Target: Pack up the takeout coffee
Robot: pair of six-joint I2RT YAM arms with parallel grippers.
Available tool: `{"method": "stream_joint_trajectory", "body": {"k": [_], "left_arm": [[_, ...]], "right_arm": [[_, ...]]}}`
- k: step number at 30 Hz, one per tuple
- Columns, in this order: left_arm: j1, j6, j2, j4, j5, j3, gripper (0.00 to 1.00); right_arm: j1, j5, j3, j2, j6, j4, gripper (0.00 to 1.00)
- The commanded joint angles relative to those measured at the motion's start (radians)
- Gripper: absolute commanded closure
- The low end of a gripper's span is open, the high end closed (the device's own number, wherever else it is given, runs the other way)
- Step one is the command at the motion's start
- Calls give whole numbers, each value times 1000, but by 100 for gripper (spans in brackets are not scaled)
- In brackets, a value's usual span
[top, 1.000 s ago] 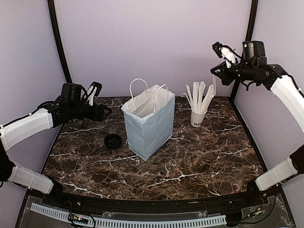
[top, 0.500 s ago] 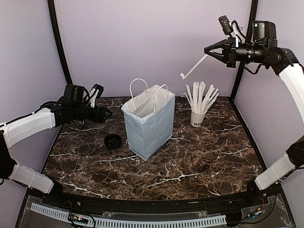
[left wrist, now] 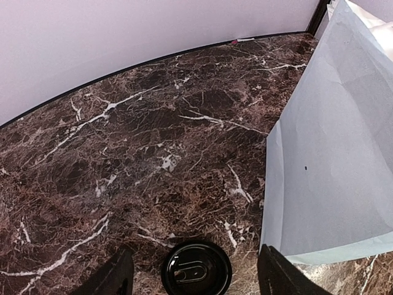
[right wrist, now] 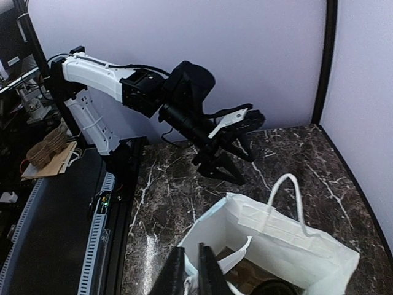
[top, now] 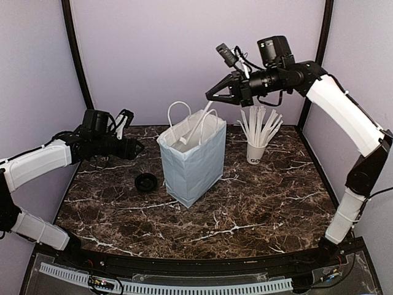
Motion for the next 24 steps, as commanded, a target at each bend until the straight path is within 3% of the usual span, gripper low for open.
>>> {"method": "stream_joint_trajectory", "body": {"k": [1, 2, 4, 11, 18, 20, 24], "left_arm": [[3, 32, -4, -8, -5, 29, 29], [3, 33, -5, -9, -6, 30, 29], [3, 35, -9, -11, -7, 30, 28], [3, 25, -30, -14, -4, 33, 27], [3, 19, -43, -29, -36, 41, 26], [3, 19, -48, -31, -55, 41, 25], [3, -17, -65, -32, -100, 38, 22]], "right_arm": [[86, 92, 98, 67, -24, -38, 59], [85, 144, 124, 73, -30, -42, 50], [69, 241, 152, 60, -61, -49, 41], [-83, 380, -12, -120, -101, -19, 35], [-284, 575, -396, -357, -81, 154, 23], [-362, 625, -502, -413, -33, 230, 2], [-574, 623, -743, -535, 136, 451, 1]]}}
